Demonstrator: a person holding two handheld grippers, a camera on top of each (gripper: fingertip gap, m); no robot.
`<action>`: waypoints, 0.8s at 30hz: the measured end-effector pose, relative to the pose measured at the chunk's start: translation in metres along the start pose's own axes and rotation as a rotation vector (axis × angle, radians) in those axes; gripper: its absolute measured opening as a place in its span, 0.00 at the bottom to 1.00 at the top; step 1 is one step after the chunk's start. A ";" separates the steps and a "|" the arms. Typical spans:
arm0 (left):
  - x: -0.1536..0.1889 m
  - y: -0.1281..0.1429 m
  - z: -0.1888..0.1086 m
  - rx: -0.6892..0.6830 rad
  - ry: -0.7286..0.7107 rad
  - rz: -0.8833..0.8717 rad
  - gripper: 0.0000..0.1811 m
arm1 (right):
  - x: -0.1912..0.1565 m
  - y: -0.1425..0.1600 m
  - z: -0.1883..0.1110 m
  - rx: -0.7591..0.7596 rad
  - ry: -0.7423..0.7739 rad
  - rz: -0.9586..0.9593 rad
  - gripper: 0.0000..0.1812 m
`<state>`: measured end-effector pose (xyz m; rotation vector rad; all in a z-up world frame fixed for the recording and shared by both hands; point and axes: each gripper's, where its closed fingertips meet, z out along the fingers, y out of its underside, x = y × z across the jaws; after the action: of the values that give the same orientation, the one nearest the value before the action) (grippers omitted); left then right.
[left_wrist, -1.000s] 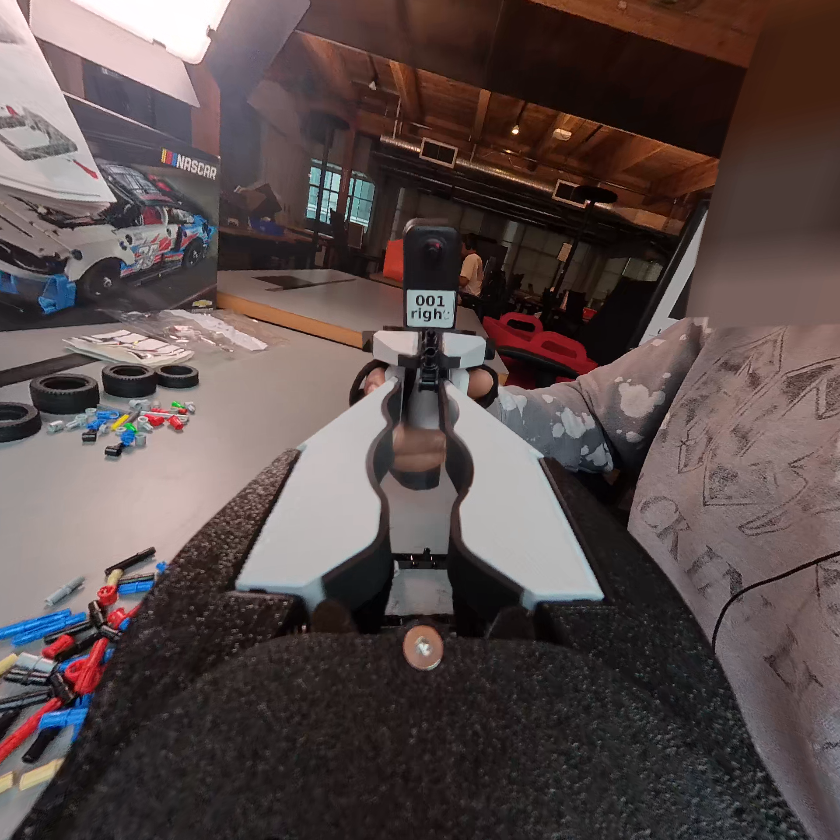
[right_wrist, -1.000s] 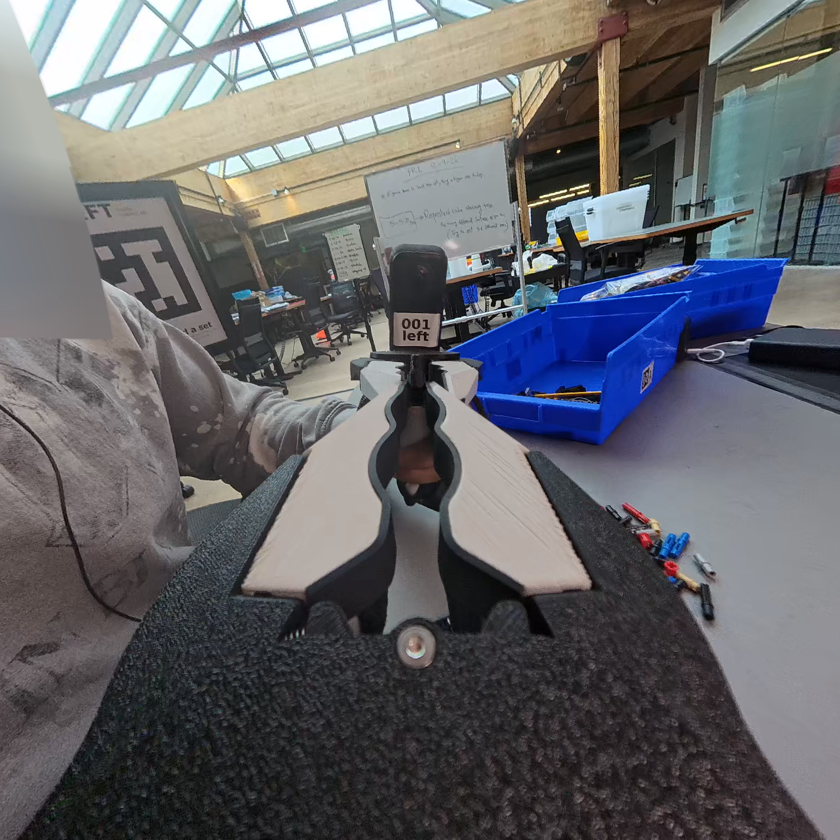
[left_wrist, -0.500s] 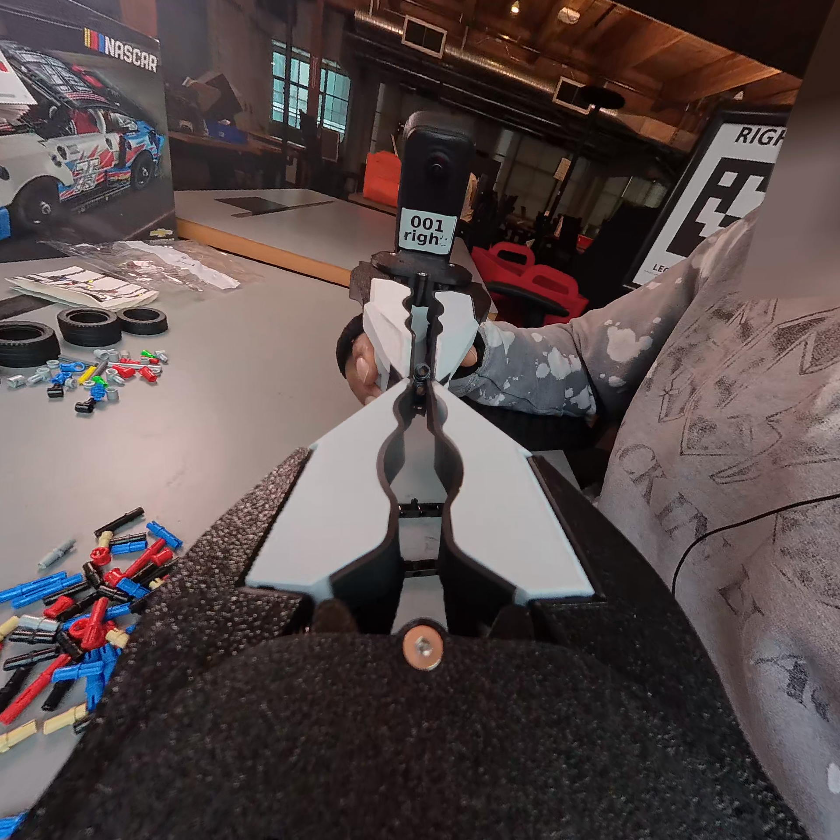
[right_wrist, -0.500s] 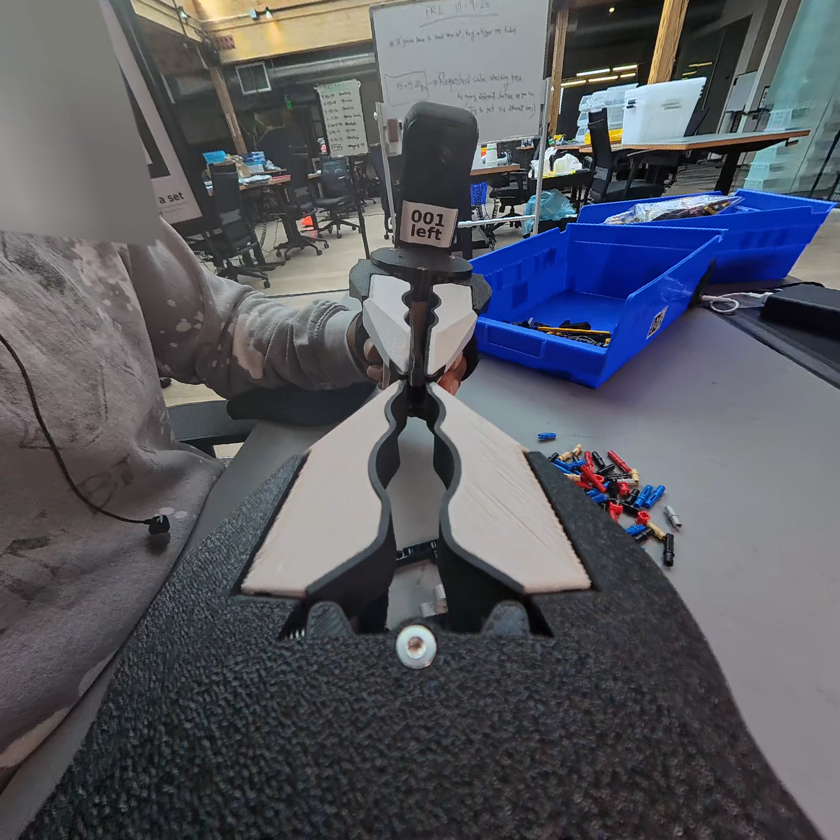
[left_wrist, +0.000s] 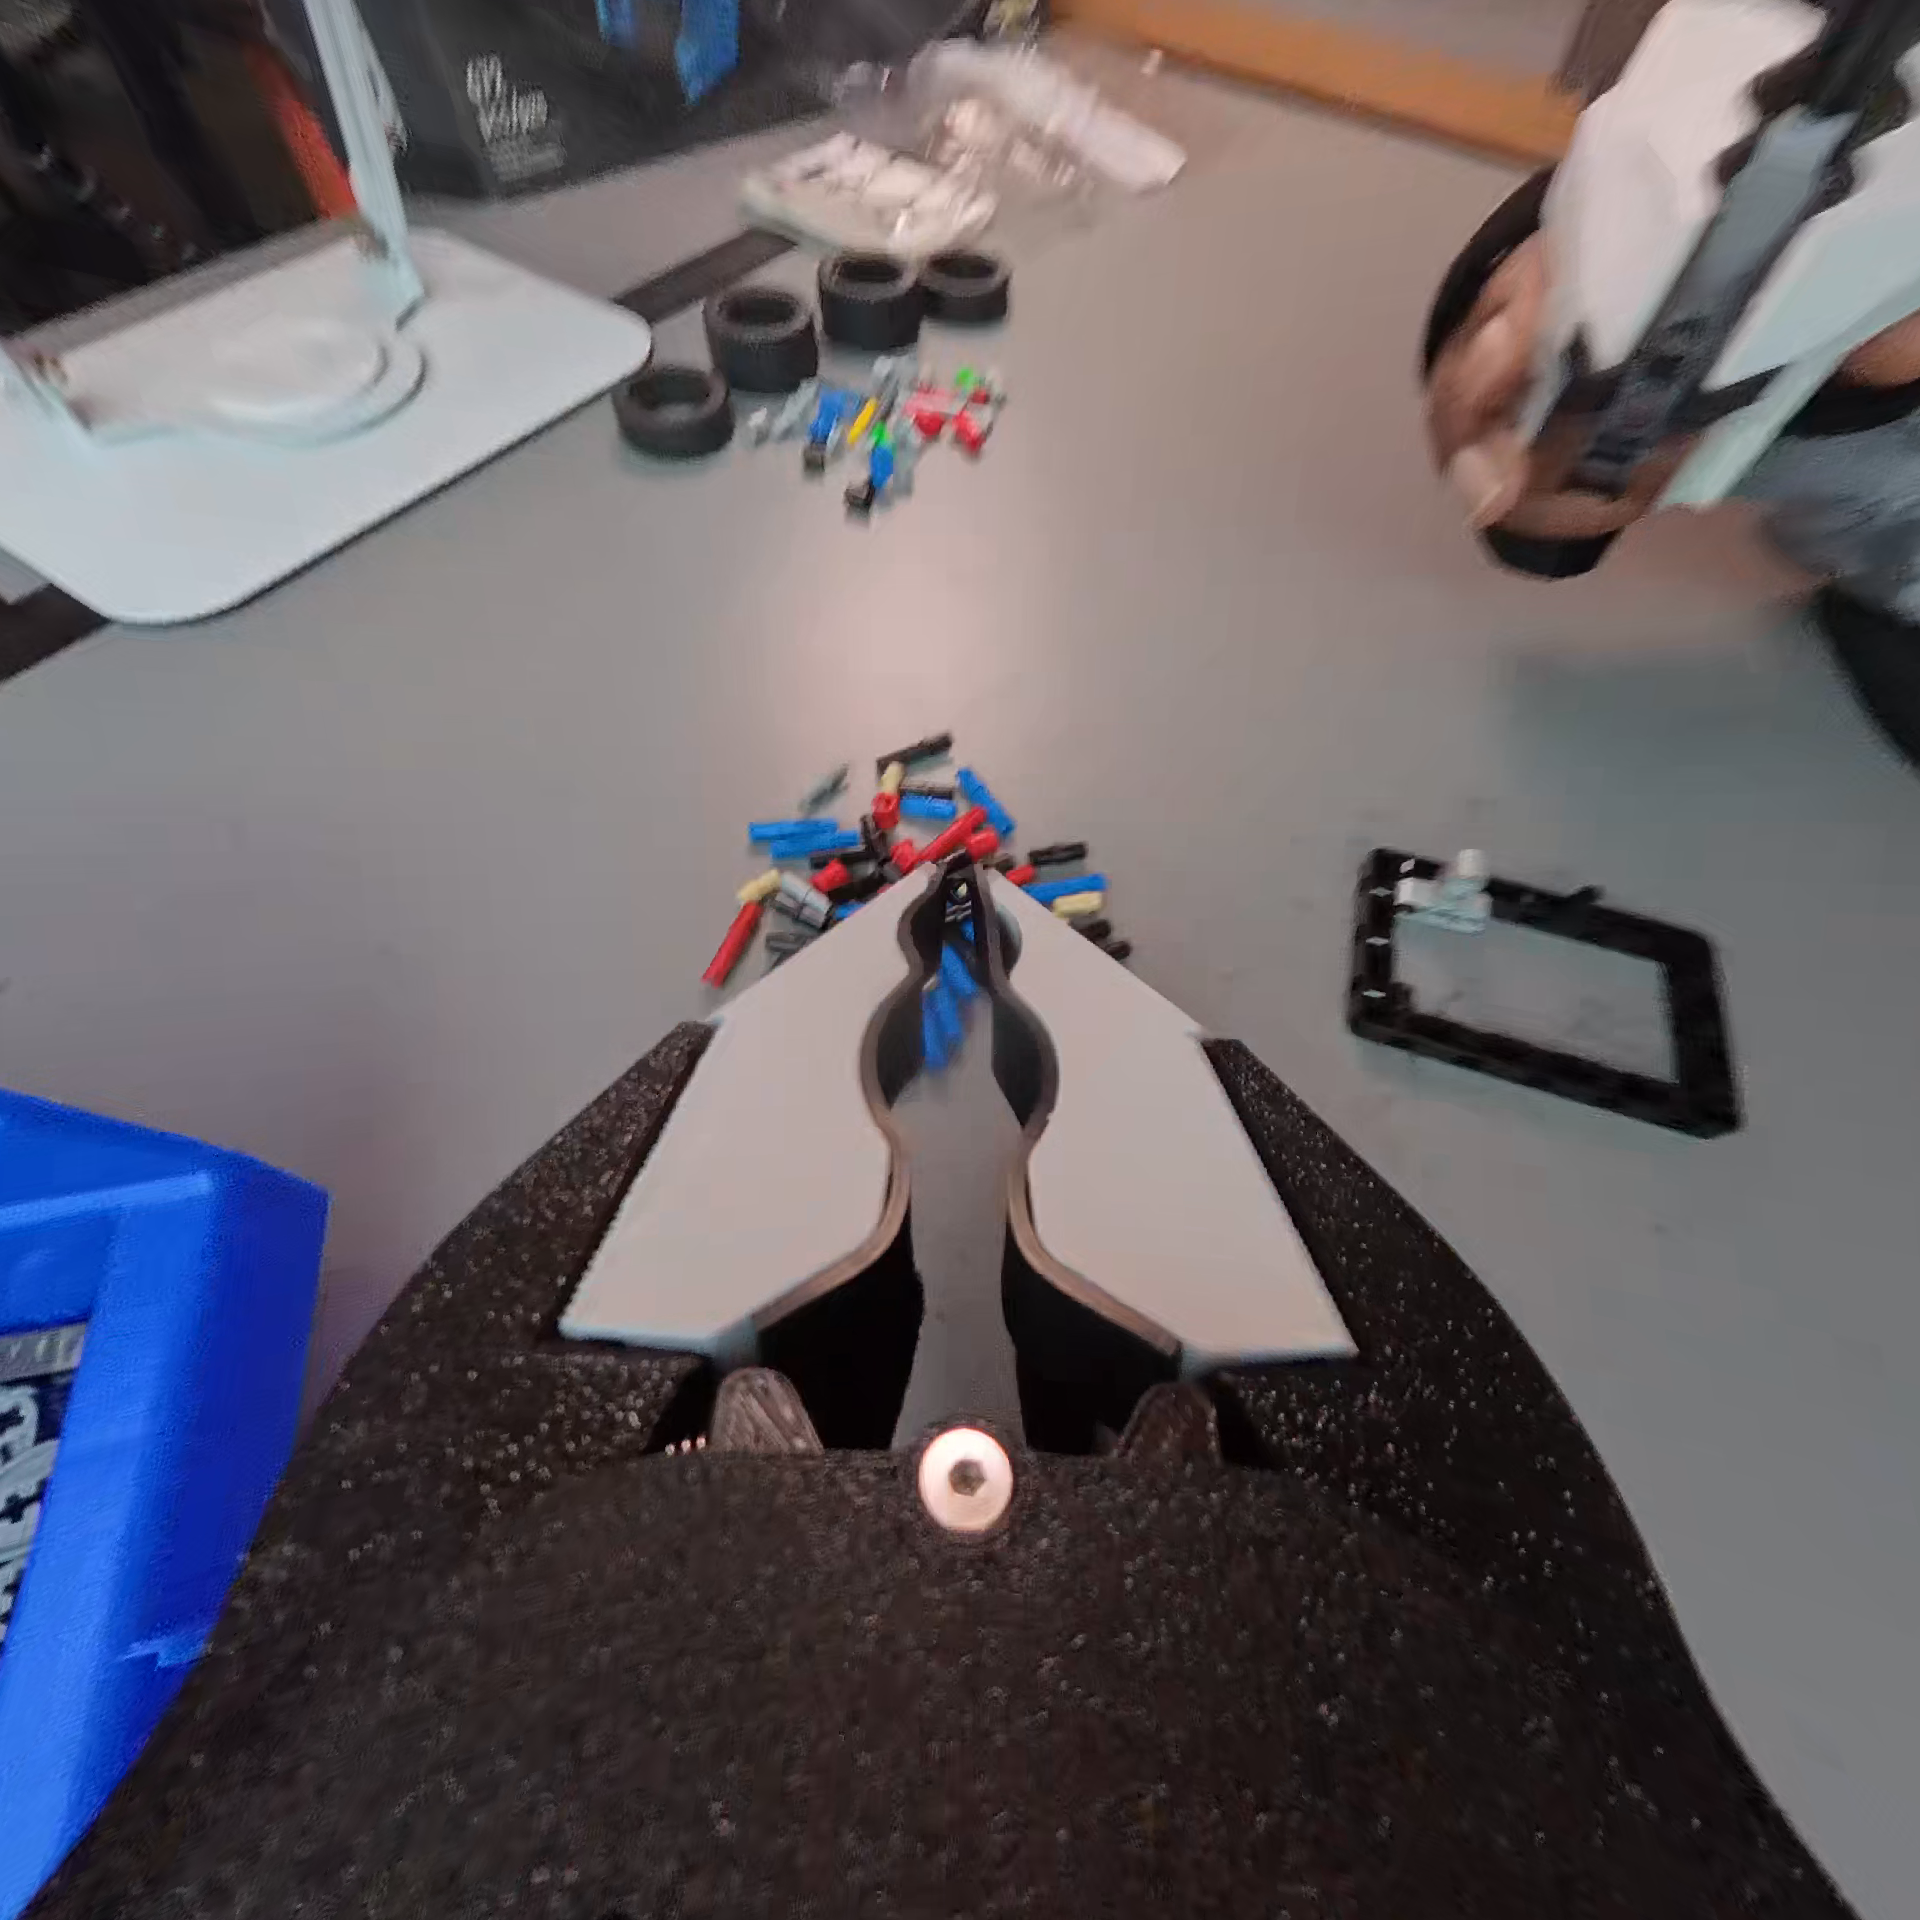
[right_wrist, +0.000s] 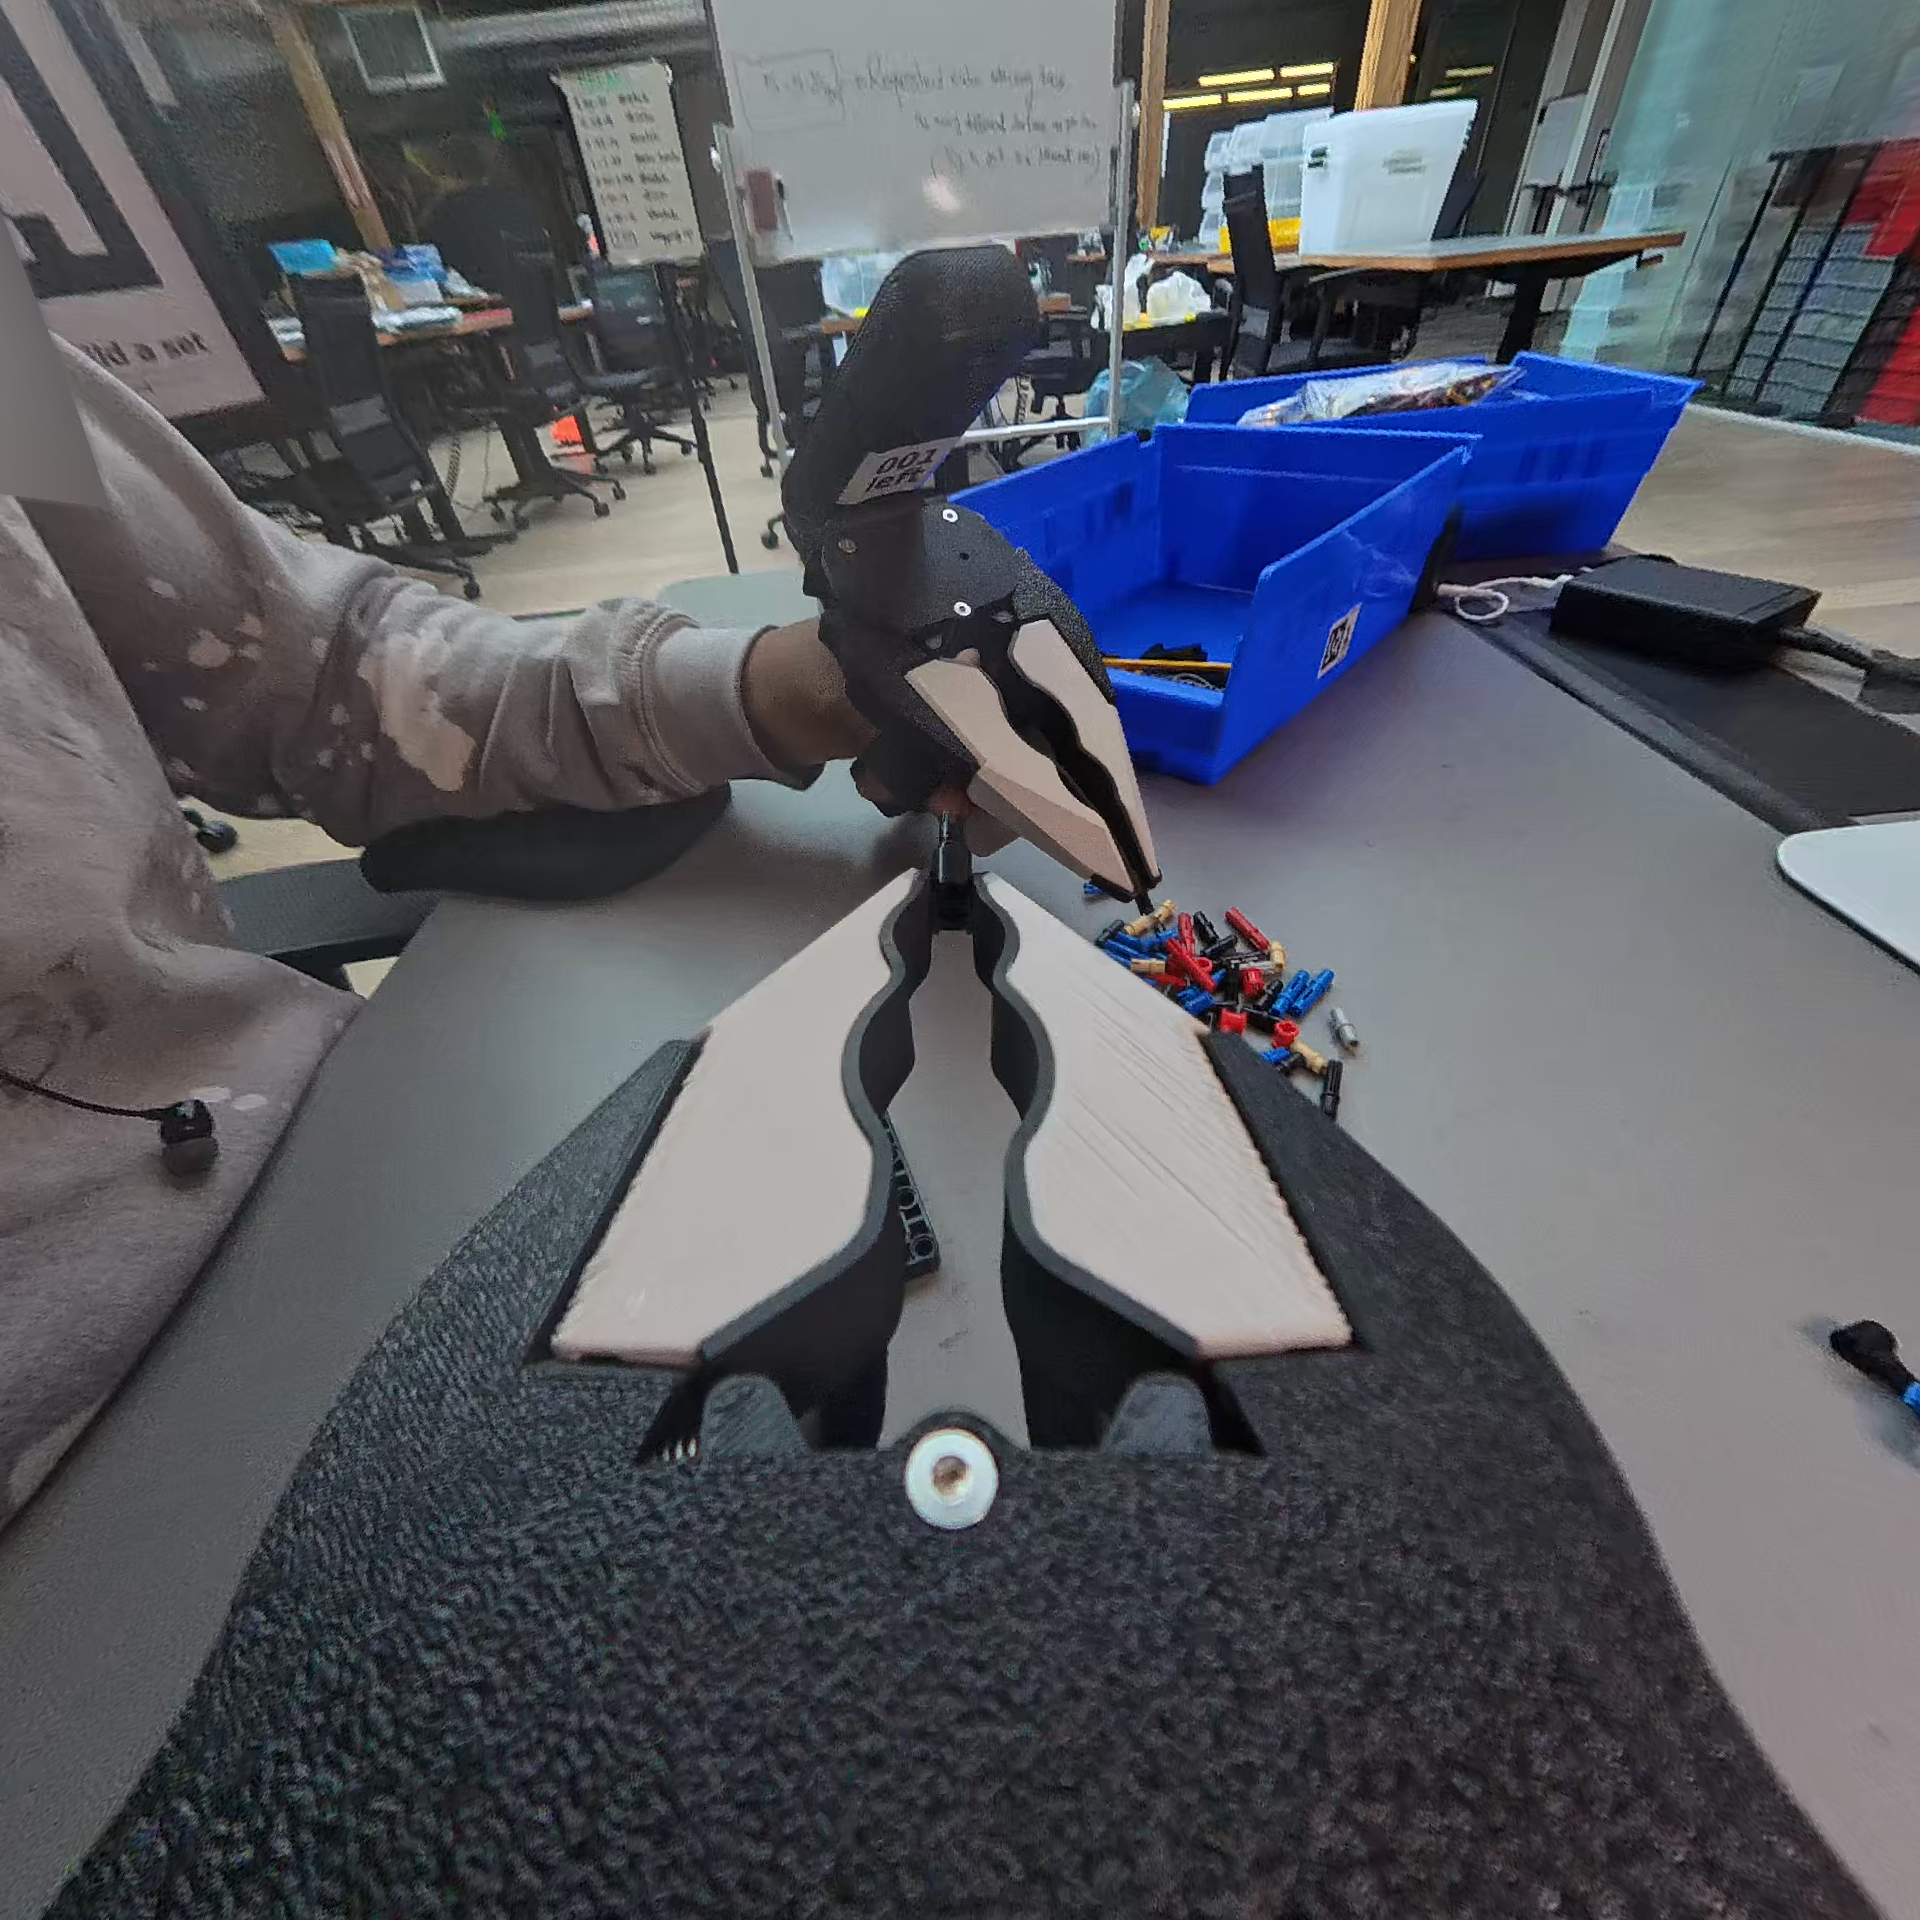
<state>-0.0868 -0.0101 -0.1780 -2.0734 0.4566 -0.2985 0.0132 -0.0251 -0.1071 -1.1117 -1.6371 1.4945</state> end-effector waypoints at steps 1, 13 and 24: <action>-0.006 0.011 0.010 -0.064 -0.041 0.011 0.02 | 0.001 0.007 0.004 -0.034 0.015 -0.013 0.04; 0.057 -0.032 -0.004 0.151 0.330 -0.073 0.15 | 0.007 0.032 0.020 -0.172 0.126 -0.152 0.04; 0.101 -0.049 -0.022 0.226 0.523 -0.030 0.03 | -0.016 0.019 0.028 -0.108 0.048 -0.179 0.04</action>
<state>0.0056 -0.0482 -0.1218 -1.7700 0.6681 -0.8796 -0.0019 -0.0515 -0.1287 -1.0197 -1.7521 1.2698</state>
